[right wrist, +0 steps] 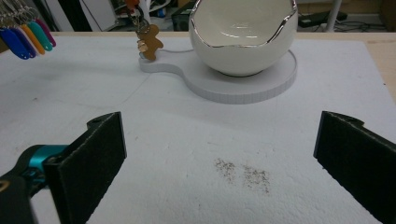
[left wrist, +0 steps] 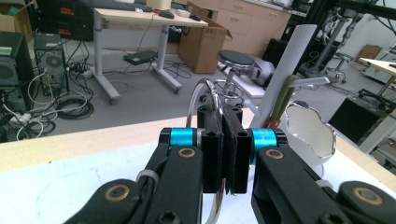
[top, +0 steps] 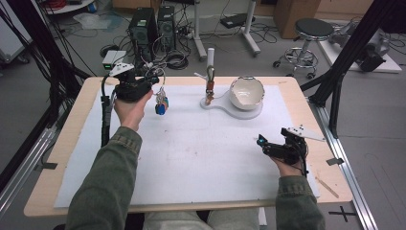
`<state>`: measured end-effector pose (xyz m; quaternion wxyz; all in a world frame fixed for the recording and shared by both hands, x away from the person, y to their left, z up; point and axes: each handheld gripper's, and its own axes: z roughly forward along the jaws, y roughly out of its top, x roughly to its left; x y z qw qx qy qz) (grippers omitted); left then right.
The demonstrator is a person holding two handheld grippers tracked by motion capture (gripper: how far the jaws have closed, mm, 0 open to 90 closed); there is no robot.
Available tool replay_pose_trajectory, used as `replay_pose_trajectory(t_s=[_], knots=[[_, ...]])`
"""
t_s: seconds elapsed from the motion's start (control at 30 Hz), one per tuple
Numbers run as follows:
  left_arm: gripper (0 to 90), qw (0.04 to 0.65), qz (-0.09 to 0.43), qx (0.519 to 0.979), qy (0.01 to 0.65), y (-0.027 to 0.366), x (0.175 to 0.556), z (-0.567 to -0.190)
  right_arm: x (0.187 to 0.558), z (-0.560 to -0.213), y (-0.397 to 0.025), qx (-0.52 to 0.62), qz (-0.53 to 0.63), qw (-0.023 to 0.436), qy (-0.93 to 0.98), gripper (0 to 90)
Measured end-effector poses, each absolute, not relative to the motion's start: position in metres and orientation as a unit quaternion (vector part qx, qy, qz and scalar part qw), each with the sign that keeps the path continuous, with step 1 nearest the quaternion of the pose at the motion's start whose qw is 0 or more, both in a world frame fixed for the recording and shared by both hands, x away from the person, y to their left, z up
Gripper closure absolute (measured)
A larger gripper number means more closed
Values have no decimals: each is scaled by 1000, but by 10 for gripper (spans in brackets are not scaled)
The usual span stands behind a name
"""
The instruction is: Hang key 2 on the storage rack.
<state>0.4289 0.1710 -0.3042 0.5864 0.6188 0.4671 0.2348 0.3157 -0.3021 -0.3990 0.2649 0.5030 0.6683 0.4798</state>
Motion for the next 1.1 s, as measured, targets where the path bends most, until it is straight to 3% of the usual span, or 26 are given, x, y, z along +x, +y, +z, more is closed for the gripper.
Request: replay_pose_trajectory(t_s=[1.1], knots=[[864, 583, 206, 643, 452, 100, 479, -300, 302, -401, -313, 511, 497, 289, 639, 15]])
